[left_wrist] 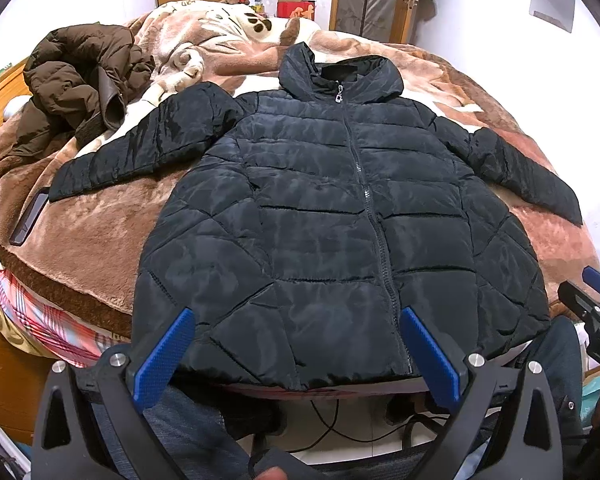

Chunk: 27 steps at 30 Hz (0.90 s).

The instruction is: Fold large clothes

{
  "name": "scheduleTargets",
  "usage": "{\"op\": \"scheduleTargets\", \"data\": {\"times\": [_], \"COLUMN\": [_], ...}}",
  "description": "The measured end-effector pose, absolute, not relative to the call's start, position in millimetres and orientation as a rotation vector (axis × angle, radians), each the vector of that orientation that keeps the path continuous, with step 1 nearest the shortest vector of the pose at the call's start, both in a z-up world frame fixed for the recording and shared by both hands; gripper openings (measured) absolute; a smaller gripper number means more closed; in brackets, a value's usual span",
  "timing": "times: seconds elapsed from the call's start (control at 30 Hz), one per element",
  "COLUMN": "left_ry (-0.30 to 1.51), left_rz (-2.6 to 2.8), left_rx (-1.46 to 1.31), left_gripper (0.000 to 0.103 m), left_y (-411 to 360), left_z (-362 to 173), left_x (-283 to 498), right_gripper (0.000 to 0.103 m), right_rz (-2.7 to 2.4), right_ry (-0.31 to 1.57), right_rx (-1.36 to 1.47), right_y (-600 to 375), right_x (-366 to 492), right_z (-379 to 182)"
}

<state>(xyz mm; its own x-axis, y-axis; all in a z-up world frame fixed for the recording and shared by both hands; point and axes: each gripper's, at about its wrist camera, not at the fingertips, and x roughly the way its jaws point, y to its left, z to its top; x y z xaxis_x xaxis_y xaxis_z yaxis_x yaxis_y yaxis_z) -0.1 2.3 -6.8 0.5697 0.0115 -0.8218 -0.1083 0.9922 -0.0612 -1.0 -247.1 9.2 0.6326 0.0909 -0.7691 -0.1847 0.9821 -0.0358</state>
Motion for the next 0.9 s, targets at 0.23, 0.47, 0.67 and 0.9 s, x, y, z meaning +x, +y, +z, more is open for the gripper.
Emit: {"op": "scheduleTargets", "data": {"times": [0.23, 0.47, 0.67, 0.9], "left_ry": [0.970, 0.972, 0.976, 0.977], "left_rz": [0.070, 0.070, 0.065, 0.066], "left_rx": [-0.102, -0.106, -0.103, -0.101], "left_gripper": [0.103, 0.103, 0.103, 0.103], "left_y": [0.7, 1.0, -1.1, -2.1], "left_z": [-7.8, -8.0, -9.1, -9.5], "left_x": [-0.5, -0.3, -1.0, -1.1], "right_gripper": [0.076, 0.076, 0.076, 0.076], "right_rz": [0.158, 0.157, 0.157, 0.157], "right_ry": [0.873, 0.875, 0.877, 0.878], "right_rx": [-0.117, -0.118, -0.119, -0.120], "right_y": [-247.4, -246.9, -246.6, -246.3], "right_x": [-0.3, 0.9, 0.5, -0.5], "right_z": [10.0, 8.9, 9.2, 9.0]}}
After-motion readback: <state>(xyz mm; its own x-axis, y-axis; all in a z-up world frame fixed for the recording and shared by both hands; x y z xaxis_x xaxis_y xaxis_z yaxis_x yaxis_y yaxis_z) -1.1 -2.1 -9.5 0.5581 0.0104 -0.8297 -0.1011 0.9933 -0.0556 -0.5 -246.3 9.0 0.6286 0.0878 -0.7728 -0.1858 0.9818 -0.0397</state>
